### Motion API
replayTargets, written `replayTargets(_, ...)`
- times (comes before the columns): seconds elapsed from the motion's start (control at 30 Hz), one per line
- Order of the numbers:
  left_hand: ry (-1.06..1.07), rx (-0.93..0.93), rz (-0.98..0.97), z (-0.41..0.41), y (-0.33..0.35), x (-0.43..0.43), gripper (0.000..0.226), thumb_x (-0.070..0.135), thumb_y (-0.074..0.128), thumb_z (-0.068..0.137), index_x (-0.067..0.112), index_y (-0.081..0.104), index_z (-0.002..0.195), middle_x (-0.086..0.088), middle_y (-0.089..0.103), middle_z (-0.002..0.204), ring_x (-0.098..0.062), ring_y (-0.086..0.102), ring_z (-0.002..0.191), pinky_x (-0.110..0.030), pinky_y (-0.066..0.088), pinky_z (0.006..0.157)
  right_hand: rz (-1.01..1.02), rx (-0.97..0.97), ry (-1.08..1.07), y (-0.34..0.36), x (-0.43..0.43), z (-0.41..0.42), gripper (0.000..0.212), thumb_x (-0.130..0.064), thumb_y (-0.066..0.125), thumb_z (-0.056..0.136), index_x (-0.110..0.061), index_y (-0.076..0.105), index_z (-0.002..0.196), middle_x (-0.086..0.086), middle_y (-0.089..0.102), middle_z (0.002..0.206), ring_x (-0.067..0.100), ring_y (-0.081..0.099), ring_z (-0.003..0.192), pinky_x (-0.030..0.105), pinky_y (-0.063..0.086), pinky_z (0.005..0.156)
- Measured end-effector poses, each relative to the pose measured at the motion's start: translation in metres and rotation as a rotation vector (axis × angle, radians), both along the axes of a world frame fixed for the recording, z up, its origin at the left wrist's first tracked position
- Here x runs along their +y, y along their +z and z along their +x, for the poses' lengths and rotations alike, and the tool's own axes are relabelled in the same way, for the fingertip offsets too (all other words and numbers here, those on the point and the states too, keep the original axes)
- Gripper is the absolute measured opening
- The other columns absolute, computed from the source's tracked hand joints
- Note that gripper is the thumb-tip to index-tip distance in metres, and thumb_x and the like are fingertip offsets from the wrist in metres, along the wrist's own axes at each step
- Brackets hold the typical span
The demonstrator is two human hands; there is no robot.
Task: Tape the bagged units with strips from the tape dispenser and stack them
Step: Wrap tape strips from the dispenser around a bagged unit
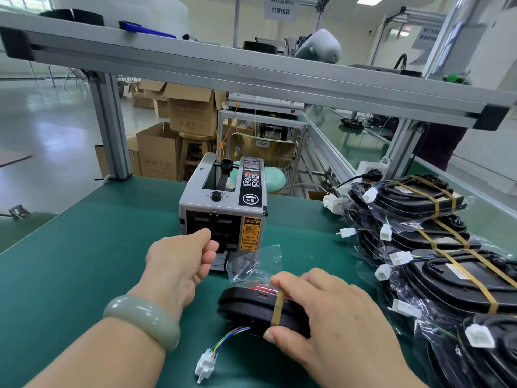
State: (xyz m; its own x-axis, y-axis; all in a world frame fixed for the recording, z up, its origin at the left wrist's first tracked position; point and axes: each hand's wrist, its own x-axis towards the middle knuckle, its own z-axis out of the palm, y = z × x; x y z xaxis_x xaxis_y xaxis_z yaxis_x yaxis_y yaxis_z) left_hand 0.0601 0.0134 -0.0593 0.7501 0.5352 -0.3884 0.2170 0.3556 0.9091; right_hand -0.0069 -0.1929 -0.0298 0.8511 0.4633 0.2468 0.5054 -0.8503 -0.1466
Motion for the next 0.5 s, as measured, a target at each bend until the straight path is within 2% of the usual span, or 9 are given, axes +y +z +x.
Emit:
replayTargets(0.07,-0.027,0.006,-0.032,0.001,0.003,-0.002,0.016,0.022,0.067,0.087,0.010,0.064,0.078,0.000,0.068,0.062,-0.002,0.053,0.041,-0.014,0.039,0.036,-0.013,-0.015,0.008,-0.001,-0.001,0.001,0.067,-0.077,0.038,0.066,-0.052,0.029,0.127,-0.020,0.048,0.108,0.008,0.049,0.102,0.025,0.030,0.080)
replayTargets(0.1,-0.028,0.005,-0.047,0.002,0.005,-0.003,0.016,0.022,0.068,0.087,0.010,0.063,0.079,0.000,0.068,0.063,-0.002,0.053,0.041,-0.014,0.039,0.035,-0.017,-0.019,0.005,-0.001,0.000,0.001,0.067,-0.077,0.038,0.065,-0.052,0.030,0.127,-0.019,0.049,0.108,0.008,0.049,0.101,0.025,0.029,0.079)
replayTargets(0.17,-0.007,0.004,-0.062,0.005,0.008,-0.005,0.015,0.021,0.068,0.087,0.010,0.063,0.080,-0.001,0.068,0.064,-0.002,0.053,0.039,-0.013,0.039,0.034,-0.017,-0.018,-0.011,0.001,0.001,-0.001,0.065,-0.075,0.041,0.062,-0.051,0.039,0.123,-0.018,0.053,0.102,0.010,0.053,0.095,0.025,0.032,0.076)
replayTargets(0.23,0.028,0.003,-0.064,0.008,0.010,-0.007,0.013,0.020,0.068,0.087,0.009,0.063,0.082,-0.002,0.068,0.065,-0.003,0.054,0.042,-0.013,0.039,0.034,-0.038,-0.015,-0.042,-0.001,0.002,-0.001,0.057,-0.073,0.048,0.058,-0.049,0.053,0.109,-0.017,0.058,0.087,0.009,0.059,0.077,0.023,0.036,0.067)
replayTargets(0.3,0.073,0.005,-0.057,0.011,0.010,-0.009,0.012,0.019,0.066,0.087,0.009,0.063,0.081,-0.002,0.068,0.068,-0.004,0.055,0.046,-0.013,0.038,0.034,-0.018,-0.030,-0.051,-0.002,0.002,-0.001,0.052,-0.071,0.051,0.053,-0.047,0.060,0.097,-0.017,0.057,0.073,0.007,0.058,0.061,0.020,0.038,0.056)
replayTargets(0.5,0.180,0.016,0.015,0.014,0.009,-0.016,0.017,0.010,0.060,0.084,0.008,0.058,0.067,-0.002,0.063,0.060,-0.008,0.052,0.046,-0.018,0.038,0.038,-0.052,0.000,-0.063,0.001,0.004,-0.004,0.052,-0.072,0.050,0.053,-0.048,0.060,0.098,-0.018,0.057,0.073,0.007,0.059,0.062,0.021,0.041,0.055)
